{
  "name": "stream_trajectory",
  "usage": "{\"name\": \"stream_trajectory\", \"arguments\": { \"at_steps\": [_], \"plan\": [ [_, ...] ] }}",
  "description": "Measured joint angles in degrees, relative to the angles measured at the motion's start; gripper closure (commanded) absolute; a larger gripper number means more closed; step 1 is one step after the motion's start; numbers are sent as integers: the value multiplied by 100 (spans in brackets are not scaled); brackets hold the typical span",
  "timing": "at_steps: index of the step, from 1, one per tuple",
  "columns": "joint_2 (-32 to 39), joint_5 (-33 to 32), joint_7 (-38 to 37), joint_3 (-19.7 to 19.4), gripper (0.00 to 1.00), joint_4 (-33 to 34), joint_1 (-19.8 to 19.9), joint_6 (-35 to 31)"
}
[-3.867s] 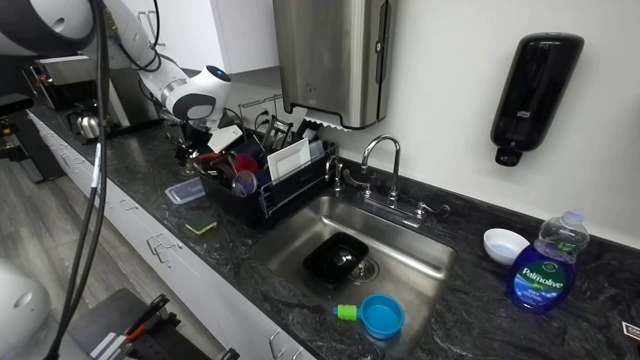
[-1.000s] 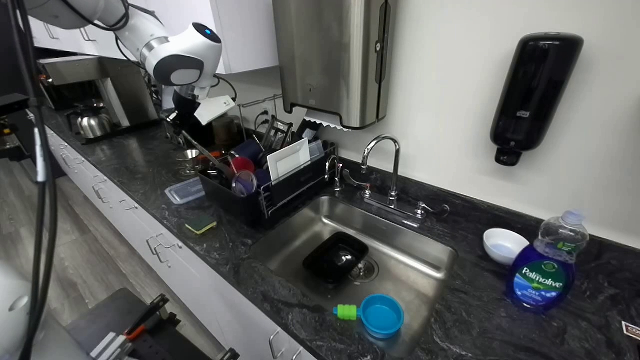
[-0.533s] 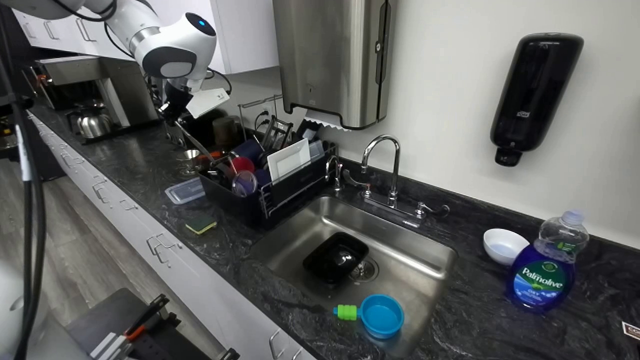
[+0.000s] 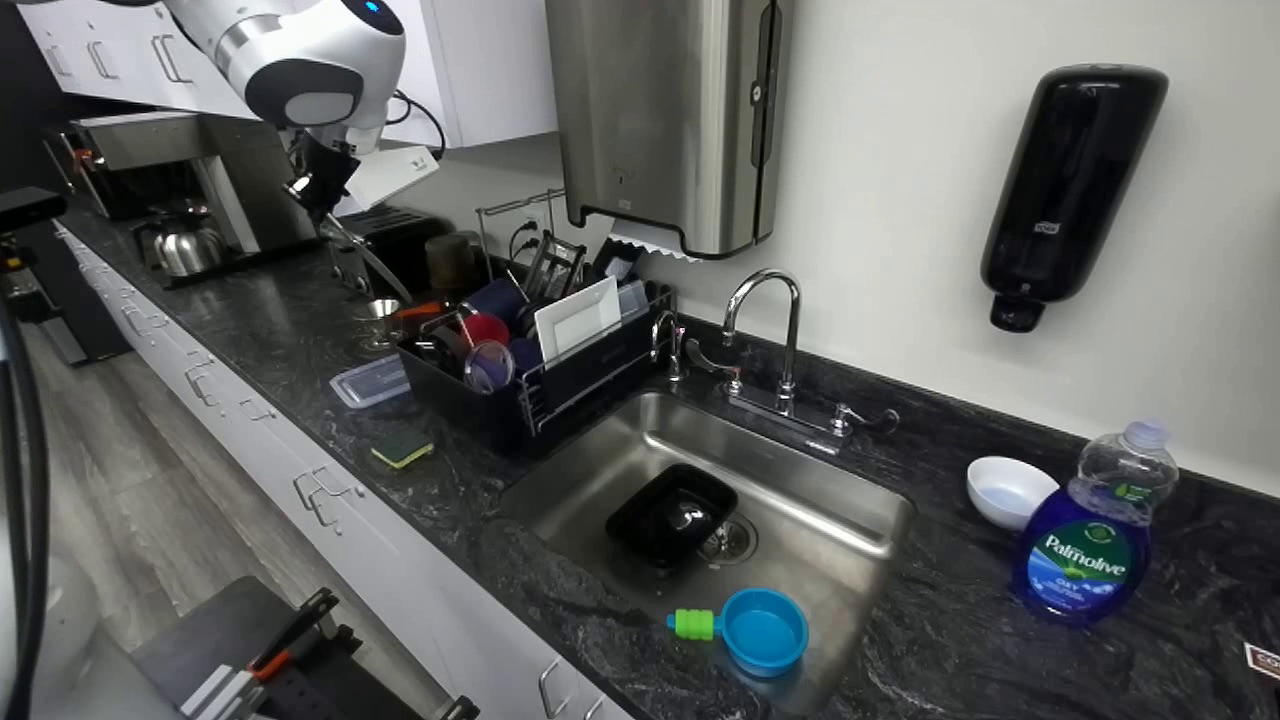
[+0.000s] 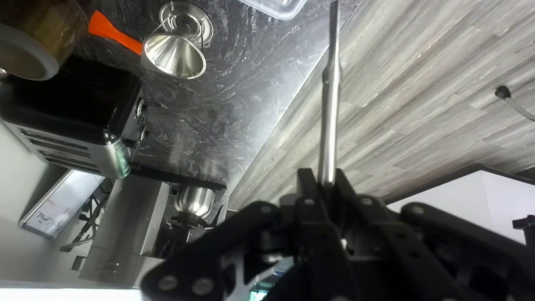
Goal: Put the knife on the dish rack in the sink
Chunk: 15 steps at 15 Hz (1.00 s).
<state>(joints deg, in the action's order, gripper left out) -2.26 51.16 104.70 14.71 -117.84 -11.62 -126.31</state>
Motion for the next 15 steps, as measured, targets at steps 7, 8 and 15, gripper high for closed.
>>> {"name": "stream_trajectory", "arguments": {
  "at_steps": [7, 8, 15],
  "plan": [
    [-550, -366, -733, -21, 97, -361, -8, -19],
    [-620, -473, -857, -34, 97, -393, -8, -20],
    [-912, -1225, -1637, -292, 97, -555, 1, -22]
  ]
}}
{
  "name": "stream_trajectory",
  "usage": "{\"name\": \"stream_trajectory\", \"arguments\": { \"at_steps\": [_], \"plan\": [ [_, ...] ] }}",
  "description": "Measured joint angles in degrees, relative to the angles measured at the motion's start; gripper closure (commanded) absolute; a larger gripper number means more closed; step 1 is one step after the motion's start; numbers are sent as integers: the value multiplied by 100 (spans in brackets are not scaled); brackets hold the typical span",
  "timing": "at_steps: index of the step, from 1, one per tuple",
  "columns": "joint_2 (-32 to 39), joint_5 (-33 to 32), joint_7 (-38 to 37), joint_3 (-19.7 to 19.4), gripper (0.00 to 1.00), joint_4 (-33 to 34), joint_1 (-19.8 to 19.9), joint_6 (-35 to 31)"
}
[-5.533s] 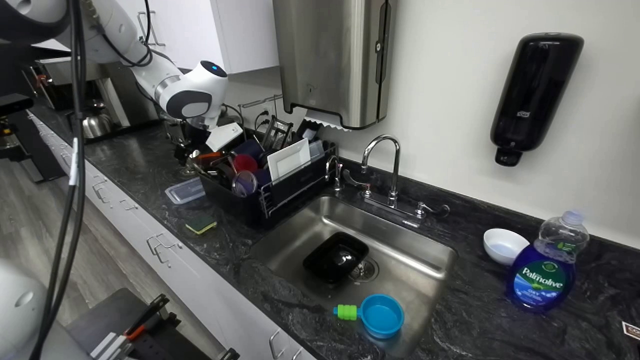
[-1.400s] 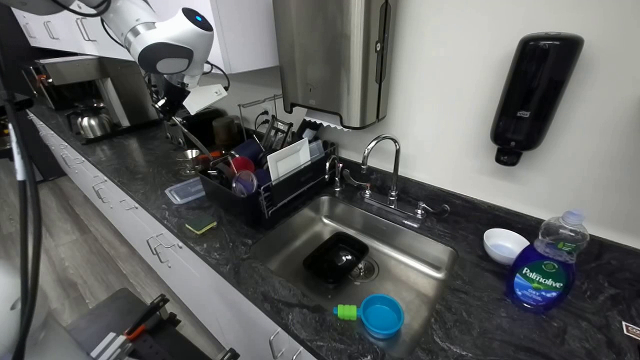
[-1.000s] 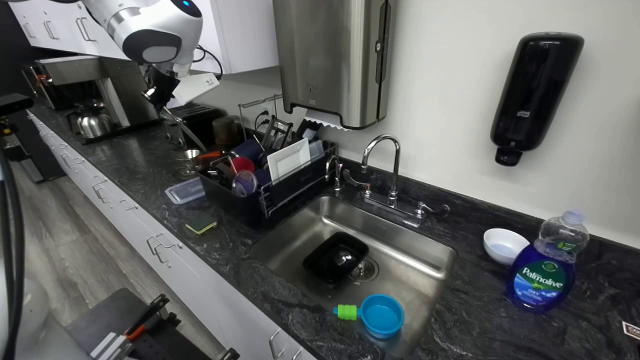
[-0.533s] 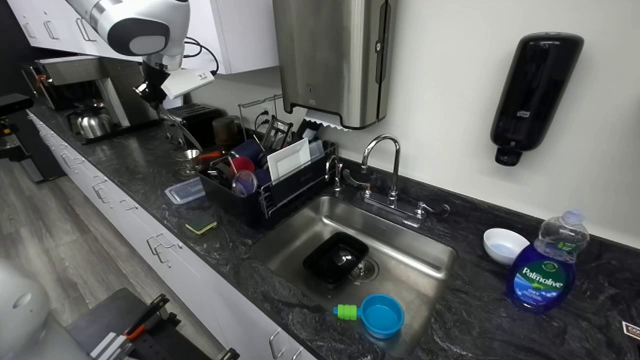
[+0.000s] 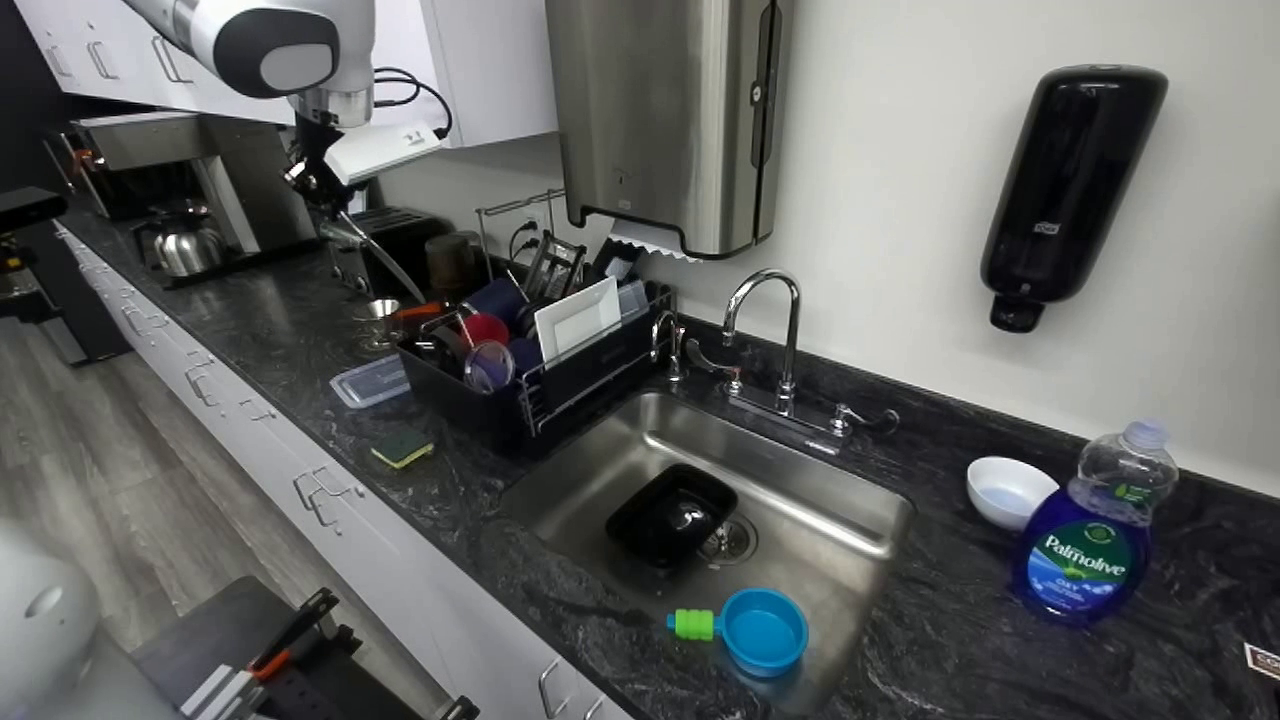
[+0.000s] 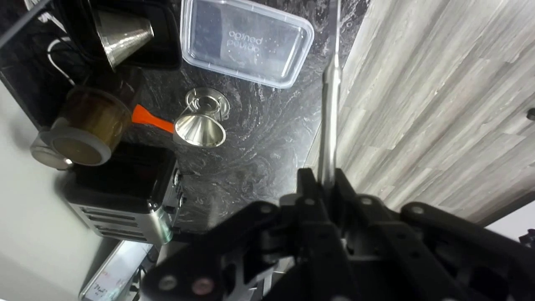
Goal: Put the knife on the dish rack in the sink
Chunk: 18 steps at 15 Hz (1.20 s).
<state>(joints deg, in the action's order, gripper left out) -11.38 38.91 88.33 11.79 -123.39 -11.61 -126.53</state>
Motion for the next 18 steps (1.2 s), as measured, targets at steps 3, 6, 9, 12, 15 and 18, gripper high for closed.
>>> {"name": "stream_trajectory", "arguments": {
  "at_steps": [3, 6, 9, 12, 15, 18],
  "plan": [
    [-31, -197, -232, -223, 97, -82, 26, -6],
    [-35, -365, -420, -469, 97, -163, 70, -15],
    [-34, -554, -525, -661, 97, -231, 139, -39],
    [-30, -710, -544, -827, 97, -309, 187, -41],
    [-7, -799, -544, -964, 97, -407, 210, -37],
    [24, -869, -514, -1068, 97, -498, 232, -35]
  ]
}}
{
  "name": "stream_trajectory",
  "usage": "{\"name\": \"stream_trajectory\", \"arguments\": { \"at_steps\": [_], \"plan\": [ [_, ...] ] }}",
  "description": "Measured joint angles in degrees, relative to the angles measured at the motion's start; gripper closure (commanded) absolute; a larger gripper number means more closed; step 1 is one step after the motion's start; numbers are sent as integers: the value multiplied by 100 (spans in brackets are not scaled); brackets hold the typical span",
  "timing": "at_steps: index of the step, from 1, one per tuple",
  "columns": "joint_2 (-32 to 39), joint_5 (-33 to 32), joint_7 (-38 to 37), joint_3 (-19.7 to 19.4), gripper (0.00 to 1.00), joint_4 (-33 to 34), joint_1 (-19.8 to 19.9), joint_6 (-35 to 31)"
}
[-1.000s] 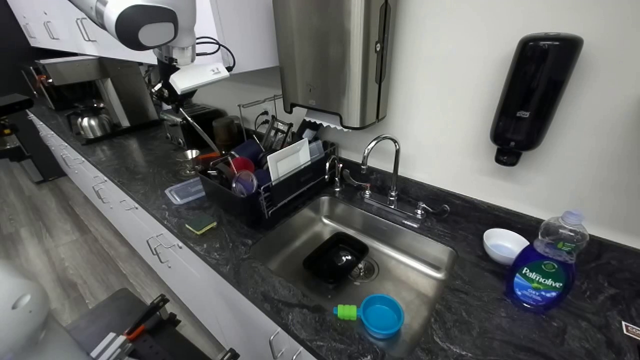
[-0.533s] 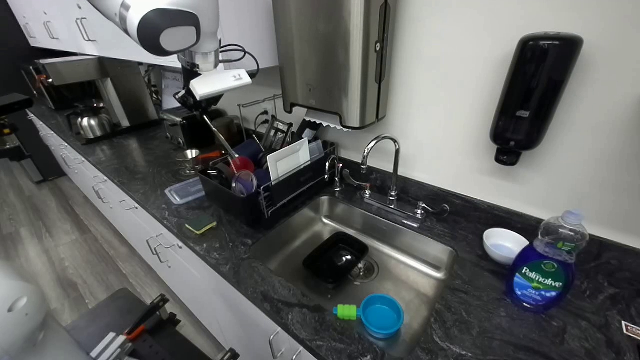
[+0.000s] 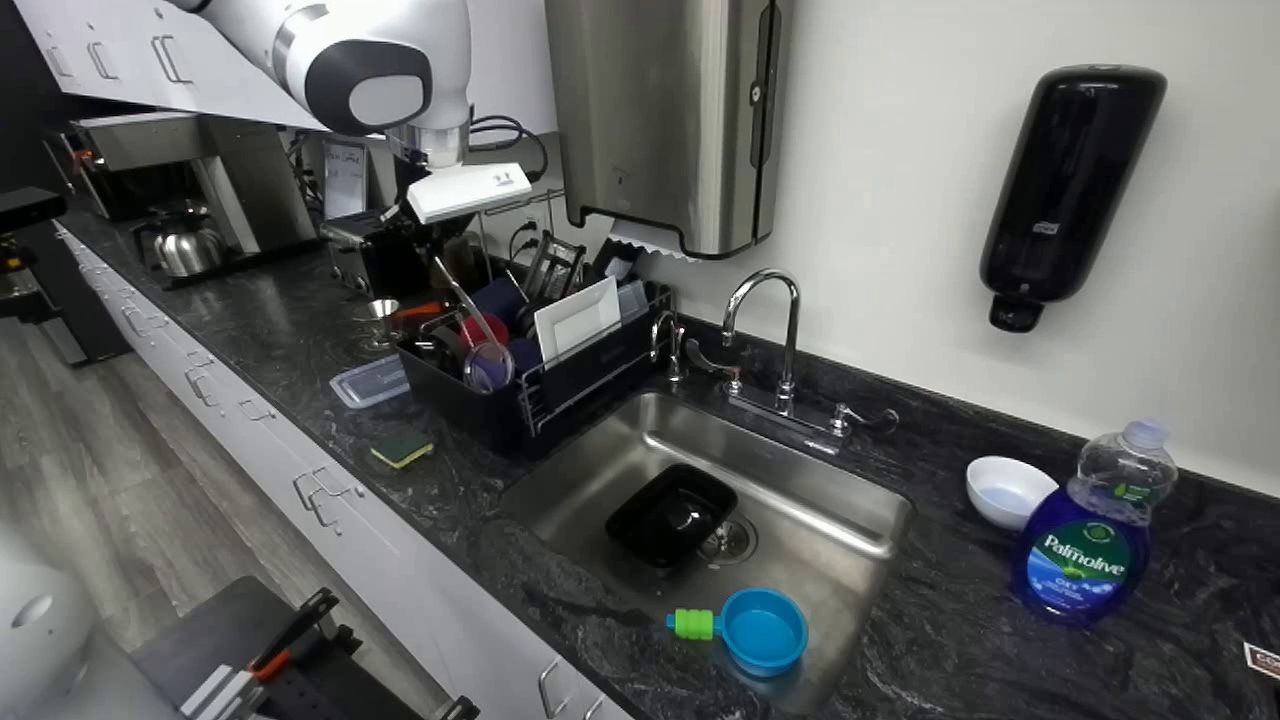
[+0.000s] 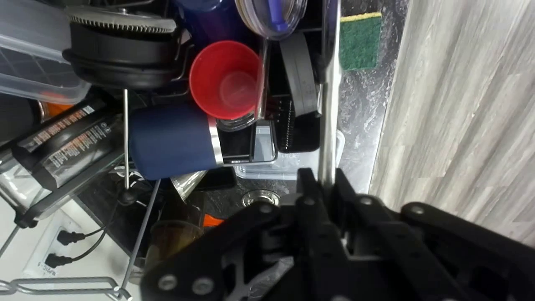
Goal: Put the knife on the dish rack in the sink
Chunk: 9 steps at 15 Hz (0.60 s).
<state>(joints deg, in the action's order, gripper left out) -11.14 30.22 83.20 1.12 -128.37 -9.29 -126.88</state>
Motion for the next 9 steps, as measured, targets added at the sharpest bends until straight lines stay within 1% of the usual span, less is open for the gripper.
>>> {"name": "stream_trajectory", "arguments": {
  "at_steps": [5, 9],
  "plan": [
    [137, -172, 176, -179, 97, -79, 111, 0],
    [350, -189, 216, -278, 97, -82, 276, -52]
  ]
}}
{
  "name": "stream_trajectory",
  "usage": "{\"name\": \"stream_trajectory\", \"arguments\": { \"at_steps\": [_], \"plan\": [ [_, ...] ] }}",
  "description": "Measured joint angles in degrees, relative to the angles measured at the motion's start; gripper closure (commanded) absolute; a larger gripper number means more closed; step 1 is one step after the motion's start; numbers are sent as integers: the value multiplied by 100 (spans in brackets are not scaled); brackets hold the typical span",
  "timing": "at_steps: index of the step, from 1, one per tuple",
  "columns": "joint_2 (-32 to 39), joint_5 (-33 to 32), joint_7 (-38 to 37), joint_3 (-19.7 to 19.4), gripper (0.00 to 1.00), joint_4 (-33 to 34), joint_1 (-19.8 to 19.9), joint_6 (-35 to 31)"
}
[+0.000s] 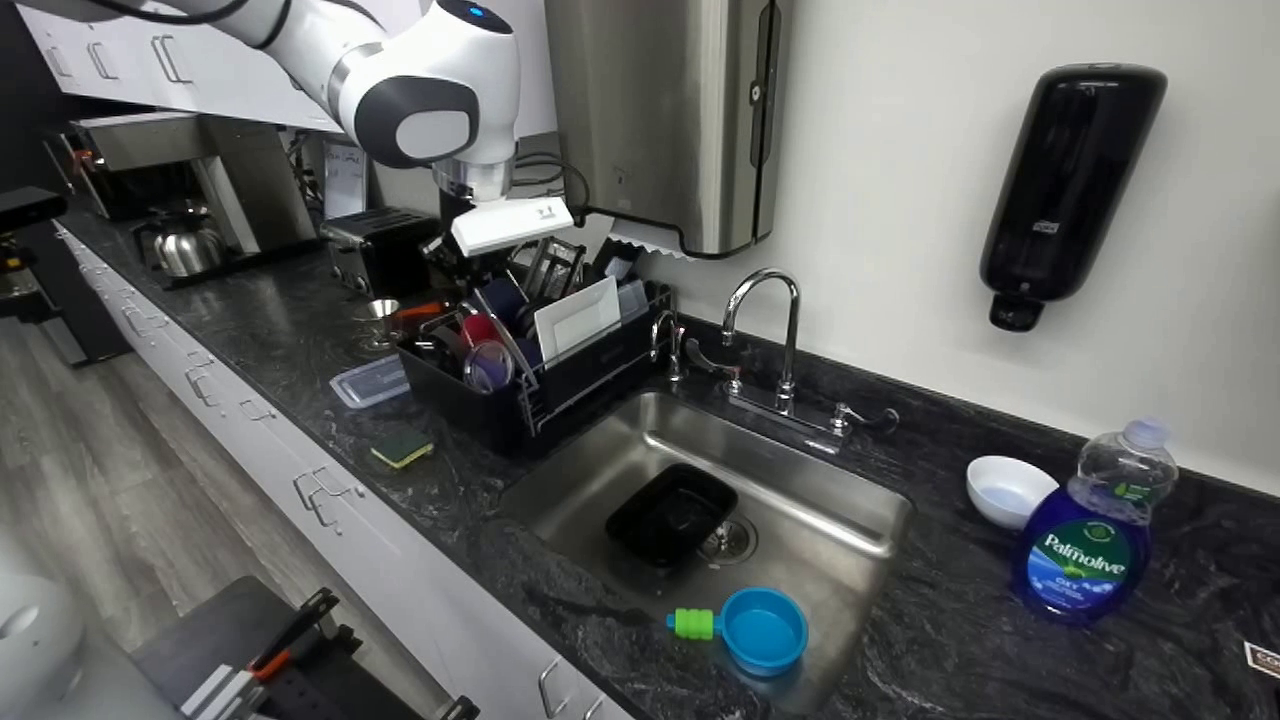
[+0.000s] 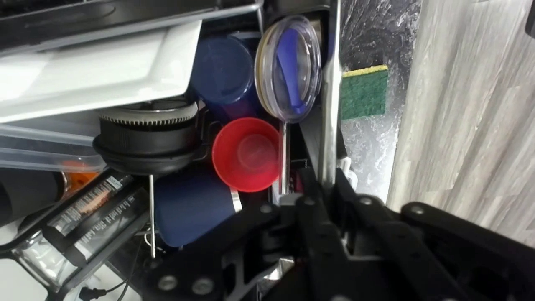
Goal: Put the knife on the dish rack in the sink
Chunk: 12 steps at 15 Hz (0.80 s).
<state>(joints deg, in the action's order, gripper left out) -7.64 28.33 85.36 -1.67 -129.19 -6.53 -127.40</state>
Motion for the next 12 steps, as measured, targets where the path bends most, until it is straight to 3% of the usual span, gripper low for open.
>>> {"name": "stream_trajectory", "arguments": {
  "at_steps": [5, 12],
  "plan": [
    [223, 16, -143, -118, 97, 12, 244, -208],
    [506, 3, -1559, -165, 97, 12, 475, -791]
  ]
}}
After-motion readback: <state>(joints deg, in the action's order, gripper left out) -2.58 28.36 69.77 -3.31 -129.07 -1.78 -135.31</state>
